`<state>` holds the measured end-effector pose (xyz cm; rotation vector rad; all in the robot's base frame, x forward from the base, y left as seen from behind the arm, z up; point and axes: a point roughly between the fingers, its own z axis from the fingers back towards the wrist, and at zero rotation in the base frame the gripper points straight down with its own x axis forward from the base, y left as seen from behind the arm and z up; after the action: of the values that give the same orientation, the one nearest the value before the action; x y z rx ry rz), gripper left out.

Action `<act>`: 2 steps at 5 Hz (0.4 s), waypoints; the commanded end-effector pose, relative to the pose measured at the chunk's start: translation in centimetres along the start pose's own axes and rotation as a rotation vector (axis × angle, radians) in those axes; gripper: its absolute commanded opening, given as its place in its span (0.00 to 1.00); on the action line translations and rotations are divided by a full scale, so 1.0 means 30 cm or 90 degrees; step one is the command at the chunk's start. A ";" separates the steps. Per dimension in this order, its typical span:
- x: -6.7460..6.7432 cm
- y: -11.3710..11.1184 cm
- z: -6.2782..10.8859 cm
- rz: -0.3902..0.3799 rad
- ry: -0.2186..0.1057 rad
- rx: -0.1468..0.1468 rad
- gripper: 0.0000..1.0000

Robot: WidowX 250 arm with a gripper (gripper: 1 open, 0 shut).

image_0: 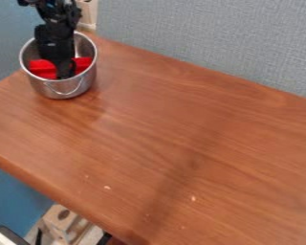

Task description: Put the red object in the metal pot

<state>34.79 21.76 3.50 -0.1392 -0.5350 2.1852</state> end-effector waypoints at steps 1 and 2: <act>-0.016 -0.012 0.019 -0.002 0.001 -0.017 1.00; -0.021 -0.008 0.019 -0.004 -0.002 -0.018 1.00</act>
<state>34.79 21.58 3.46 -0.1282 -0.5512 2.1789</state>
